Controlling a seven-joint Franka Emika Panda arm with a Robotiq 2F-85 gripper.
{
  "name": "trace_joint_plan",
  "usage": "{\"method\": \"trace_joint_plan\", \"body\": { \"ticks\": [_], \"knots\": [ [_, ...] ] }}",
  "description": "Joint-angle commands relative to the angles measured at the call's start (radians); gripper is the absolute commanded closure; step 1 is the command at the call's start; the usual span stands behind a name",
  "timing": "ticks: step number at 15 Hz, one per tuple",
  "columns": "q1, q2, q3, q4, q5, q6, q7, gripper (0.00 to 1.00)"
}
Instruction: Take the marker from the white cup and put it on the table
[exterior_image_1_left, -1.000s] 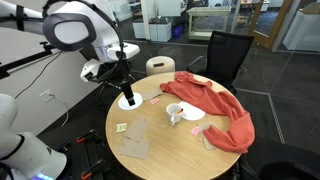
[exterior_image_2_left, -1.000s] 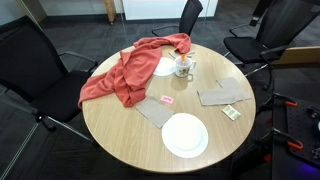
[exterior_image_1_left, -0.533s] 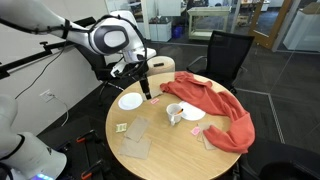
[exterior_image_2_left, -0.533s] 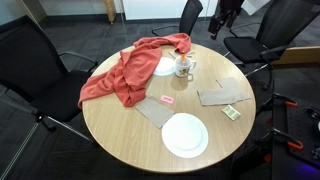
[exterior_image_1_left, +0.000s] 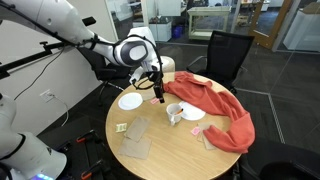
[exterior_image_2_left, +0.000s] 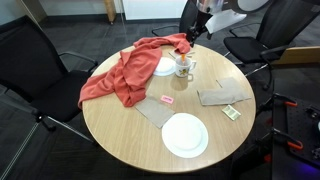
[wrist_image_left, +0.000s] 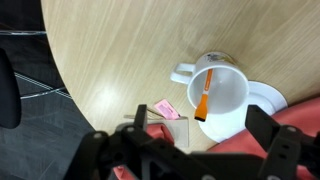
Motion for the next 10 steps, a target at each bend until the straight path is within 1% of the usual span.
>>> {"method": "trace_joint_plan", "body": {
  "ticks": [1,2,4,10],
  "knots": [
    [0.038,0.074,-0.058,0.038,0.010,0.138,0.056,0.00],
    [0.046,0.041,-0.063,0.010,0.019,0.092,0.010,0.00],
    [0.054,0.069,-0.080,0.019,0.022,0.135,0.020,0.00],
    [0.054,0.077,-0.086,0.026,0.038,0.147,0.031,0.00]
  ]
}}
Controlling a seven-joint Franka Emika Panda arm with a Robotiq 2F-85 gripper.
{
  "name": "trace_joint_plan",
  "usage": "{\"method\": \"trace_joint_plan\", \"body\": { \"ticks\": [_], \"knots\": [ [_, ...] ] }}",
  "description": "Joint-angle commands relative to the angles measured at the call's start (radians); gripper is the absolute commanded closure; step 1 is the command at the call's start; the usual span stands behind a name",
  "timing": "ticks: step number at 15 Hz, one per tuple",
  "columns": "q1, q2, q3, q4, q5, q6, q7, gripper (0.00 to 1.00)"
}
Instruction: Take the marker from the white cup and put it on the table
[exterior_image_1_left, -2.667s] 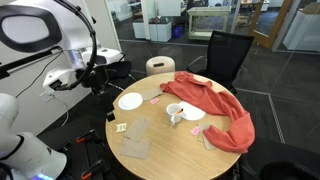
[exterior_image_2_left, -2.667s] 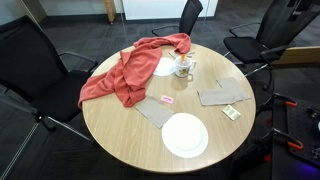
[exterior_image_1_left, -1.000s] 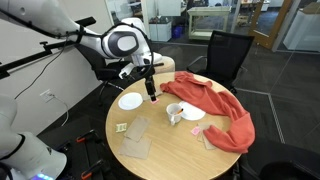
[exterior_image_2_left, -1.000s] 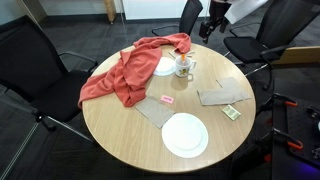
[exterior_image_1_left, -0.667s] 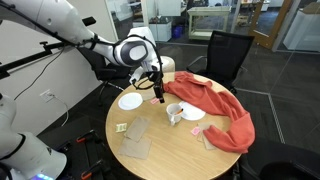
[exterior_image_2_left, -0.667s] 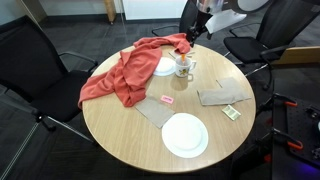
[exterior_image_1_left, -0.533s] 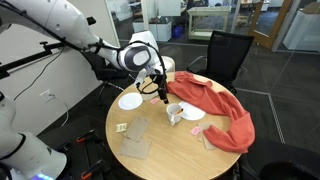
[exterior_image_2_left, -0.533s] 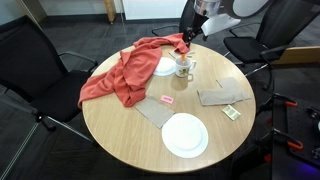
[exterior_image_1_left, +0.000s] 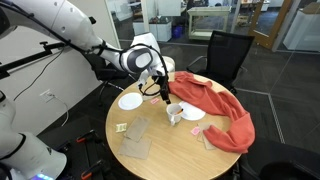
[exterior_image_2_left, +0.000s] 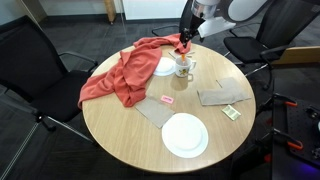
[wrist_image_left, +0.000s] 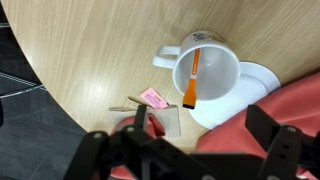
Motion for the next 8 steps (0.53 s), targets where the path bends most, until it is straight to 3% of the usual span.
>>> {"method": "trace_joint_plan", "body": {
  "ticks": [1,8],
  "knots": [
    [0.027,0.005,-0.039,-0.007,0.046,0.025,-0.010,0.00],
    [0.045,0.085,-0.066,0.009,0.114,0.124,0.010,0.00]
  ]
}}
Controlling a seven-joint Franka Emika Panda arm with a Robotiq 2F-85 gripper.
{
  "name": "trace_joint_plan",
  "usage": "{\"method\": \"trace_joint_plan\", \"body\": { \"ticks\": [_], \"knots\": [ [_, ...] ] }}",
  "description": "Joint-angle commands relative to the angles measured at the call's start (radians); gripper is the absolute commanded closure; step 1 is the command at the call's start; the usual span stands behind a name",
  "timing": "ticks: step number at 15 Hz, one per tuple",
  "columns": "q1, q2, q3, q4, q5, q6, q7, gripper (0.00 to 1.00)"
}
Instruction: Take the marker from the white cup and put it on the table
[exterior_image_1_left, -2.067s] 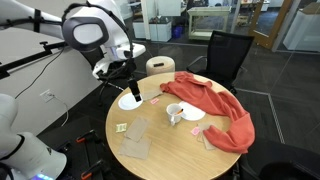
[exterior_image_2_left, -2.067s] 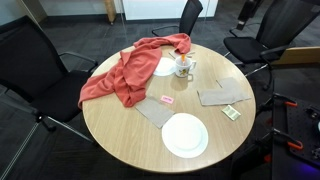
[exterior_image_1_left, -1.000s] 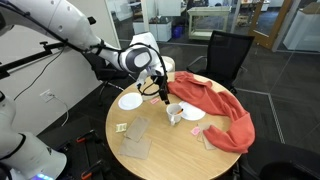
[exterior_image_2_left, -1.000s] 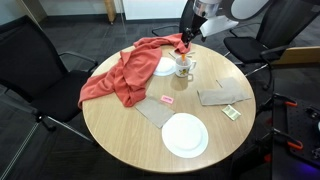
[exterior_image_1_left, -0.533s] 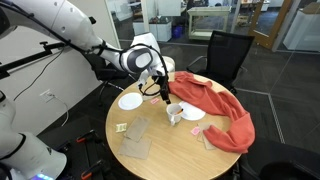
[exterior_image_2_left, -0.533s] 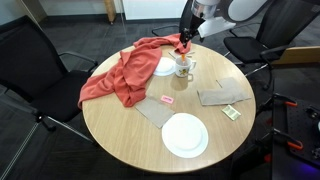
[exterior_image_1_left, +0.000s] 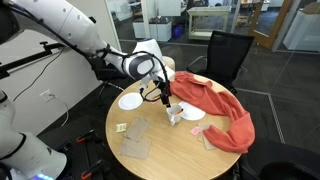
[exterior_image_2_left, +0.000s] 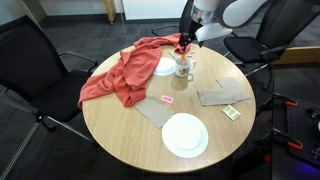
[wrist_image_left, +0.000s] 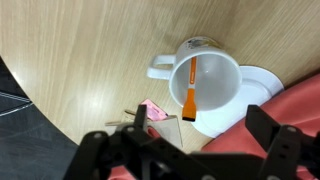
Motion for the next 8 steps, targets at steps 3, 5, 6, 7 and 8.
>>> {"method": "trace_joint_plan", "body": {
  "ticks": [3,5,6,7,8],
  "knots": [
    [0.039,0.076,-0.056,0.016,0.058,0.143,0.012,0.05],
    [0.050,0.097,-0.071,0.024,0.083,0.169,0.007,0.19],
    [0.052,0.109,-0.075,0.028,0.098,0.180,0.000,0.23],
    [0.057,0.119,-0.080,0.032,0.111,0.187,-0.001,0.27],
    [0.062,0.127,-0.083,0.036,0.124,0.196,-0.002,0.23]
  ]
}}
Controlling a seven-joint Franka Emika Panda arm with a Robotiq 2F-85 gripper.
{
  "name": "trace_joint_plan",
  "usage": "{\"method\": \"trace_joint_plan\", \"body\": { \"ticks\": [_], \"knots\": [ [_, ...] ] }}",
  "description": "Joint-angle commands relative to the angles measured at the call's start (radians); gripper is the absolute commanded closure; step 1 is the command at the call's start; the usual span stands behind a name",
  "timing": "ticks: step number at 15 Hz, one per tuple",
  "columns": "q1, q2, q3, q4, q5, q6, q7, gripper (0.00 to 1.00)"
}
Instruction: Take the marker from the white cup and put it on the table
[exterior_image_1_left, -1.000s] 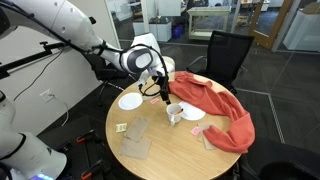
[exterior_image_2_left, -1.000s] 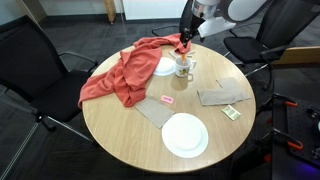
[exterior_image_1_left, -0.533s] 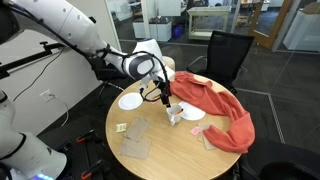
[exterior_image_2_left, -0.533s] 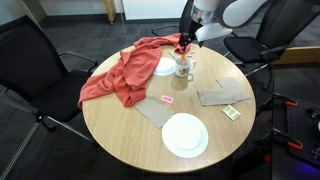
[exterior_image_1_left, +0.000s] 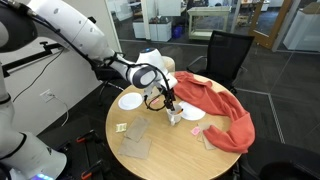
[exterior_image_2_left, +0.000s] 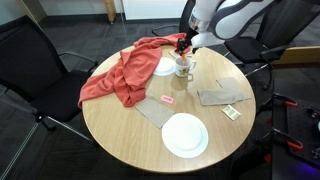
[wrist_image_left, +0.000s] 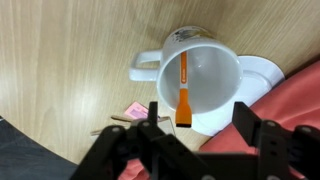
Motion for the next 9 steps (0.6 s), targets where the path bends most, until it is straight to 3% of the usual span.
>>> {"method": "trace_joint_plan", "body": {
  "ticks": [1,9],
  "knots": [
    [0.035,0.040,-0.031,0.034,0.054,0.032,-0.002,0.24],
    [0.067,0.091,-0.050,0.079,0.098,0.024,-0.003,0.36]
  ]
}}
